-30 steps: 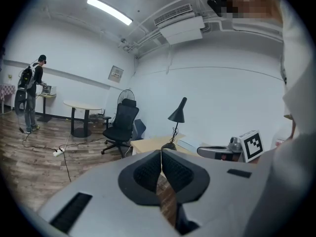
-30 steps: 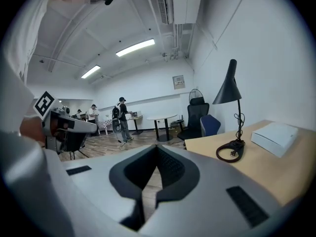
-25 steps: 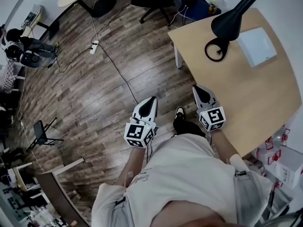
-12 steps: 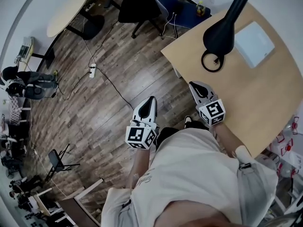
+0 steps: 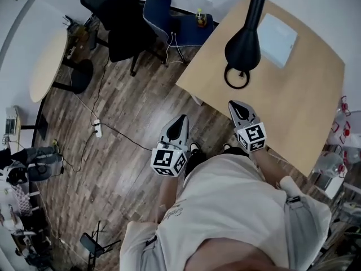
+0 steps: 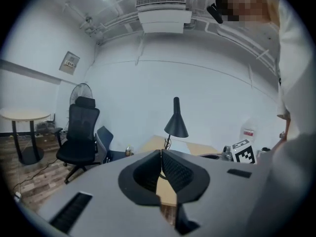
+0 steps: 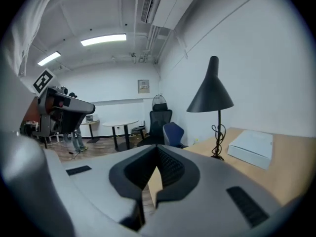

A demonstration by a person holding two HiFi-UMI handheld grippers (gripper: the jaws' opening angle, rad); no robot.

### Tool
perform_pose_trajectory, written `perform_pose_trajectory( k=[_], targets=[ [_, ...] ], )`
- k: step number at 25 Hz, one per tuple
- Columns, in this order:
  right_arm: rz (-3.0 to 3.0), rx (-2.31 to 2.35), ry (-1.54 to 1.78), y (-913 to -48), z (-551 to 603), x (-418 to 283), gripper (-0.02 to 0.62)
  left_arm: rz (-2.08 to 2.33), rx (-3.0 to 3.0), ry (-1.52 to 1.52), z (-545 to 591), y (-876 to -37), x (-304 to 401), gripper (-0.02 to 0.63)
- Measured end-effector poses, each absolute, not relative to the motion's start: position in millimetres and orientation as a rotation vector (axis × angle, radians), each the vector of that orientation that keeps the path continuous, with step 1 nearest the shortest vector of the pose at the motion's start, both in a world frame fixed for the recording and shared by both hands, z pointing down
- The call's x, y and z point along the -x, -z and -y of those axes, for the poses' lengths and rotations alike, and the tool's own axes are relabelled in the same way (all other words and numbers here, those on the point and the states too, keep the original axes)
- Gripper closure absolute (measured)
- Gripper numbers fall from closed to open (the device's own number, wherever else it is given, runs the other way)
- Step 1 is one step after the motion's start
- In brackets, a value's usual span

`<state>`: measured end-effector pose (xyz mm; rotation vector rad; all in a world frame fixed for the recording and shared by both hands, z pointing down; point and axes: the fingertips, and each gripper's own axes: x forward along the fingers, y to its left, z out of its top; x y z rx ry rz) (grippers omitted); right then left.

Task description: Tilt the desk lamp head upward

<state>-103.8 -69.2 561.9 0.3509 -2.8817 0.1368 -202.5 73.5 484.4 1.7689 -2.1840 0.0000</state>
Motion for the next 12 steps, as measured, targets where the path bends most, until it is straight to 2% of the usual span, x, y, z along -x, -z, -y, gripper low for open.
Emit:
perform_pose_trajectory(
  k=[5,9,12],
  targets=[
    [2.822,-0.64,-0.156,-550,63,92,0.6,2.022,-1.971,-0.042,-57,-477,227,0.591],
    [2.754,-0.848,-0.155,-544,53,78,0.6,1.929,-2.153,-0.163,-51,-476,229,0.591],
    [2.702,-0.976,-0.154,-543,40,66,0.6,1.804,-2.23,-0.142,-46,-486,225,0.591]
  ],
)
